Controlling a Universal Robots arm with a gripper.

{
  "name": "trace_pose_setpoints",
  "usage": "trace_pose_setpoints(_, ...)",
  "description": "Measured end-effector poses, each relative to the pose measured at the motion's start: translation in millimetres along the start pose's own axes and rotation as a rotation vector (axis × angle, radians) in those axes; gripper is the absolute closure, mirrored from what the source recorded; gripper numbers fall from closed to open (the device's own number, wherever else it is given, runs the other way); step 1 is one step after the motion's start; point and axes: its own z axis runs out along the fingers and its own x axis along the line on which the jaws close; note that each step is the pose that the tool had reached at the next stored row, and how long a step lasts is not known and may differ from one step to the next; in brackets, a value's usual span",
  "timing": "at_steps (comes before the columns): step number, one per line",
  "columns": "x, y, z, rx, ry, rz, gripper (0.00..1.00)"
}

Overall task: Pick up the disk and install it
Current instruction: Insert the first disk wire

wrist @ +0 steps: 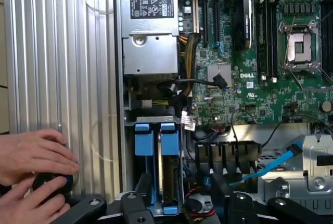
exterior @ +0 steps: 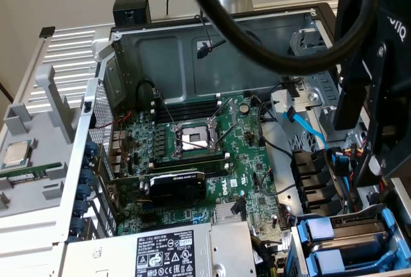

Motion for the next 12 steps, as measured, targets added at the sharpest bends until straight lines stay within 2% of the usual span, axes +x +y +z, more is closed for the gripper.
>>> trace_pose_setpoints(12, -8.2, -28.9, 0.6, 0.0001, 0.0001, 0.005, 0.43)
